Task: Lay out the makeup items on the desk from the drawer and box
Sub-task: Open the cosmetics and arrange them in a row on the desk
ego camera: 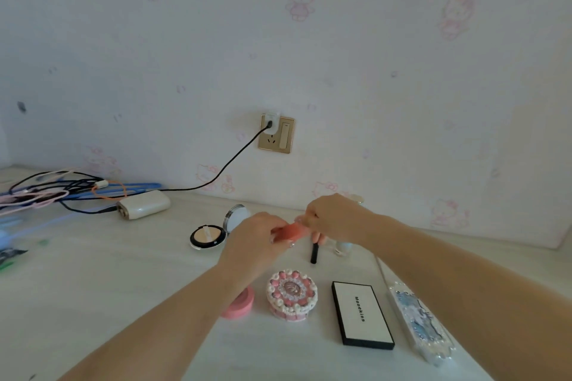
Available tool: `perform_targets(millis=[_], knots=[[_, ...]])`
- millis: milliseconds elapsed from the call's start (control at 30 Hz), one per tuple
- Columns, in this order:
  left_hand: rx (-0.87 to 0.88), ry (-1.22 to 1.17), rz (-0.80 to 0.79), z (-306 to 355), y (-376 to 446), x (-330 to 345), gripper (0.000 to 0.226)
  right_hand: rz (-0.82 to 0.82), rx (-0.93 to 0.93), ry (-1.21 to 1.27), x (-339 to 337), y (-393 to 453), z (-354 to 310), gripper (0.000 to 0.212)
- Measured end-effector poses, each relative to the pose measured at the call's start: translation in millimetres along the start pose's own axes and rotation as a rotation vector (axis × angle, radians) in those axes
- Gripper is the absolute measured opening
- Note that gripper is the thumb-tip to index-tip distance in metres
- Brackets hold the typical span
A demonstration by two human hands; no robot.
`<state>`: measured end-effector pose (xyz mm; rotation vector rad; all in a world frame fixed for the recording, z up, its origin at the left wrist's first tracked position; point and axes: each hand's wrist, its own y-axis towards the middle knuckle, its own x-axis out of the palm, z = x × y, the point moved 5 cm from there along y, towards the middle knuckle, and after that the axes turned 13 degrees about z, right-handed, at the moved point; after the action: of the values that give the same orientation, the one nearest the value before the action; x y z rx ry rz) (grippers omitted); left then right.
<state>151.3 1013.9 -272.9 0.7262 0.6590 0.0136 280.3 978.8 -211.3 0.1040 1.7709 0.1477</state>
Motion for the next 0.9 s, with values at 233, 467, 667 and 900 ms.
perform_targets(millis=[233, 467, 667, 900], knots=[[-0.012, -0.031, -0.035, 8.9, -28.0, -38.4, 0.017, 0.058, -0.151, -0.034, -12.9, -37.9, -35.0, 0.021], [0.052, 0.022, 0.007, 16.3, -44.2, -60.9, 0.016, 0.054, -0.071, -0.018, -9.4, -50.3, -54.1, 0.047], [0.075, 0.068, 0.037, 18.8, -48.3, -71.5, 0.015, -0.007, -0.067, -0.02, -7.2, -52.0, -60.7, 0.036], [0.064, 0.042, 0.064, 20.5, -49.3, -67.8, 0.015, 0.068, -0.123, -0.06, -8.8, -53.6, -59.4, 0.061]])
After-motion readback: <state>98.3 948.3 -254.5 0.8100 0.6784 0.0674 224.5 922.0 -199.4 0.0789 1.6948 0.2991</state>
